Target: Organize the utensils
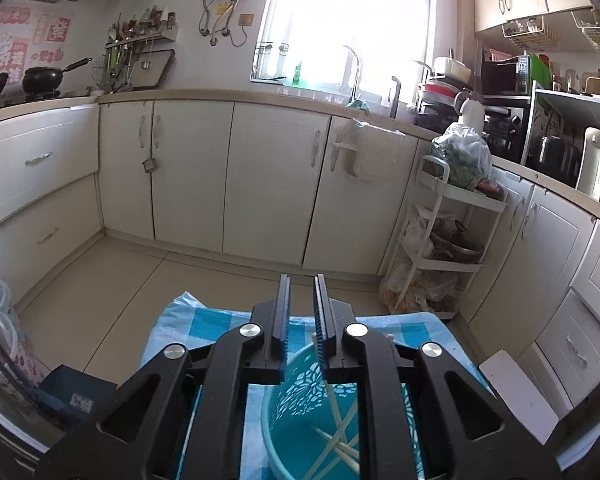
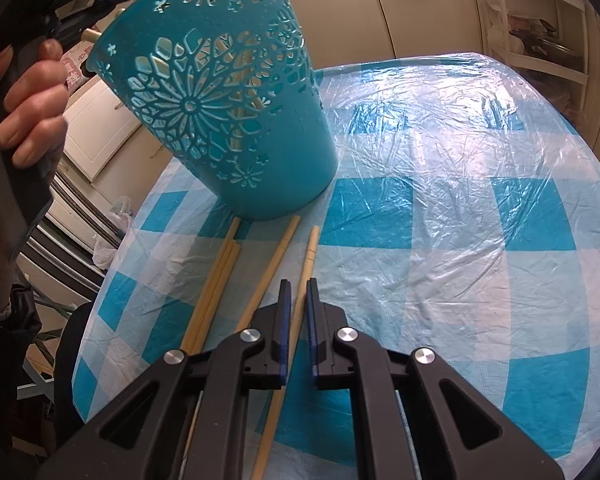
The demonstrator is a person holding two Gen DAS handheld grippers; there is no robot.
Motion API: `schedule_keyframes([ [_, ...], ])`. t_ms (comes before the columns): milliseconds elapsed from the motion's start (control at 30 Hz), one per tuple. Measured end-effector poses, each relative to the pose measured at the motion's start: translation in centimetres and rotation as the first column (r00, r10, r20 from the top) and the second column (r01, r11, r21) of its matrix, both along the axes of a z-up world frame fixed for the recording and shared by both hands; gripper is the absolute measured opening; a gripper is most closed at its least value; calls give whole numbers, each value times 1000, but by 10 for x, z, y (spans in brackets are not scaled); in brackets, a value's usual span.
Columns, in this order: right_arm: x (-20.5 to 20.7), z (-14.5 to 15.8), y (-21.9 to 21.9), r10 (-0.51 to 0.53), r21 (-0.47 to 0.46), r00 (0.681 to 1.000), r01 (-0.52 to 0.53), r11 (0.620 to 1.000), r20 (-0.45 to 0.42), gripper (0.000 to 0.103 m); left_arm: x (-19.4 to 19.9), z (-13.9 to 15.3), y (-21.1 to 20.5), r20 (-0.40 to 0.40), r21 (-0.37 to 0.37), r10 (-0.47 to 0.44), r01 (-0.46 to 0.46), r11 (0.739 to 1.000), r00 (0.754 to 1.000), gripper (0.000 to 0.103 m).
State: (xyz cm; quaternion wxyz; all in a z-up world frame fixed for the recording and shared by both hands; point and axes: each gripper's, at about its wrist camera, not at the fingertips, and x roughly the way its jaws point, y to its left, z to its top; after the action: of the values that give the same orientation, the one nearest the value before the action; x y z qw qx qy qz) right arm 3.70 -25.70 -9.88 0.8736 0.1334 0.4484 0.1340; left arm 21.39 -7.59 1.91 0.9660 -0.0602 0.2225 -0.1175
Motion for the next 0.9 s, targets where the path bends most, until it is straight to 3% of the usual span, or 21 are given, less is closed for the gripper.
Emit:
schedule_keyframes([
  [133,-2,2,2,10,1,1000,-10,1000,1,12,-23,4,28,4,-14,68,-68,998,998,49],
  [167,-3,2,3,11,-12,1000,-11,1000,3,12,-32,5,37,8,-20,92,-92,996,996,52],
  [267,-6,5,14,19,-102,1000,-18,995,14,9,-56,-4,65,-5,-28,150,-150,988,989,64],
  [333,-7,6,23,34,-183,999,-29,983,26,6,-65,-22,80,-57,-28,177,-179,983,983,74],
  [400,-8,8,29,47,-231,999,-39,972,26,7,-68,-51,90,-154,-21,173,-178,984,973,75],
  [500,-14,9,25,28,-228,1000,-27,973,2,6,-70,-95,95,-284,-7,150,-159,987,947,75],
  [700,-24,8,32,45,-318,999,-38,947,15,7,-68,-142,77,-398,29,81,-75,997,914,76],
  [867,-29,15,5,-24,-143,1000,25,989,11,6,-72,-160,71,-428,59,88,-69,996,899,81],
  [900,-32,19,-1,-35,-103,999,37,994,24,6,-74,-158,72,-417,54,78,-61,997,906,82],
])
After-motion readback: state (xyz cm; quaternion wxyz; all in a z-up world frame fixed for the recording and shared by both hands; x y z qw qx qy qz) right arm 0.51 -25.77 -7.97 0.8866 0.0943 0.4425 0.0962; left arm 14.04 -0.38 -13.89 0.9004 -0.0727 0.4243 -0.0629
